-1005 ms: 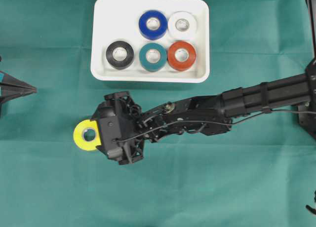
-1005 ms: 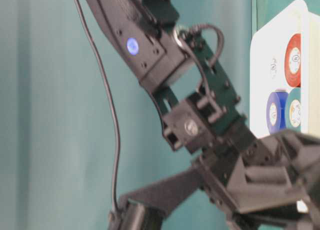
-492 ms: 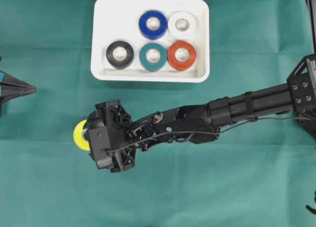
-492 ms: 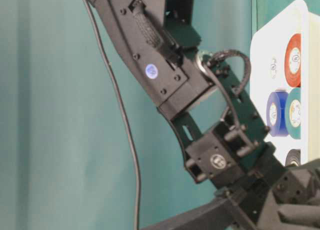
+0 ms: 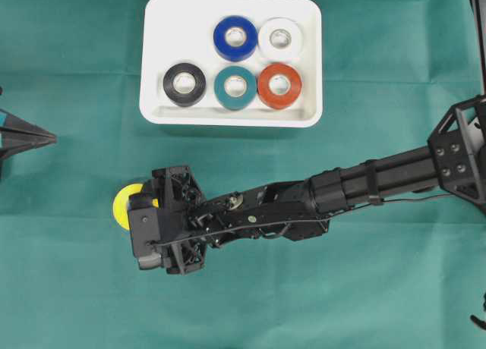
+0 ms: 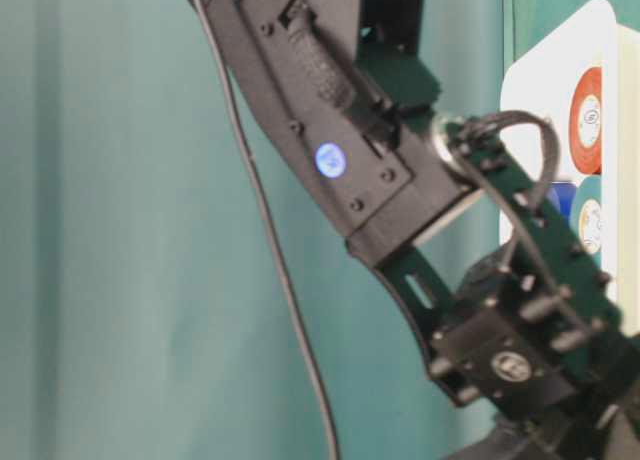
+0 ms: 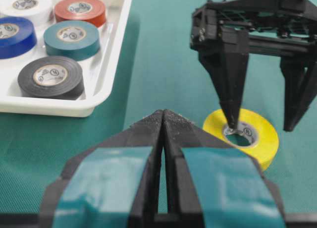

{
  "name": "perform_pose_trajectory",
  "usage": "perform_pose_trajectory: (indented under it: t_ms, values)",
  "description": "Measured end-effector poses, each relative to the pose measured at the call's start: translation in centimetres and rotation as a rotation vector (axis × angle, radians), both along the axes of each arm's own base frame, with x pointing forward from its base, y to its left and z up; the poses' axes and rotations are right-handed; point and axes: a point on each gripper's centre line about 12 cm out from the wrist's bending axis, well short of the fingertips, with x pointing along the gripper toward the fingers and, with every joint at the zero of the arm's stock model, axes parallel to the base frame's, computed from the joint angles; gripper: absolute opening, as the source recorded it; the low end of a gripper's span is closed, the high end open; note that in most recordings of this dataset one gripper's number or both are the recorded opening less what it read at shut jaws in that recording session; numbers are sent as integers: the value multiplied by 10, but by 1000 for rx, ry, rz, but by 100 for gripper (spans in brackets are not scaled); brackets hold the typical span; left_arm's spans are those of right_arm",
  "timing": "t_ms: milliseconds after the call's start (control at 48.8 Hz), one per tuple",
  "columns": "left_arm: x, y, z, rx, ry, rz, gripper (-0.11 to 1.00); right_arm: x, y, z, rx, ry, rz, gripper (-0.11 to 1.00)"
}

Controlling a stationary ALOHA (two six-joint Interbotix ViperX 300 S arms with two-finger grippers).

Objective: Put the tape into the white case with the right arm.
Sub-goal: 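Move the right gripper to the yellow tape roll and grasp its rim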

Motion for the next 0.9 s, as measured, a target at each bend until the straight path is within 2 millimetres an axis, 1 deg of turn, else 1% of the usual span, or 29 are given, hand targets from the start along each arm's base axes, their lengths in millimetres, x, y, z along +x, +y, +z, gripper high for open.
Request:
perform_pose_trajectory:
  t_ms: [103, 595, 677, 738, 841, 902]
  values:
    - [0, 0, 0, 0, 0, 2, 0, 0, 2, -4, 1, 9, -1, 60]
    - [0, 0, 0, 0, 0, 0, 0, 2, 1, -7, 2, 11, -6, 59]
    - [0, 0, 0, 2, 0, 0, 0, 4, 1, -9, 1, 11, -7, 55]
    - [0, 0, 0, 2, -2, 1, 0, 7, 2, -9, 2, 8, -7, 48]
    - [0, 0, 0, 2, 0, 1, 0, 10, 2, -11, 4, 4, -8, 22]
    - [0, 0, -1, 1, 2, 1, 0, 11, 2, -11, 3, 3, -8, 10]
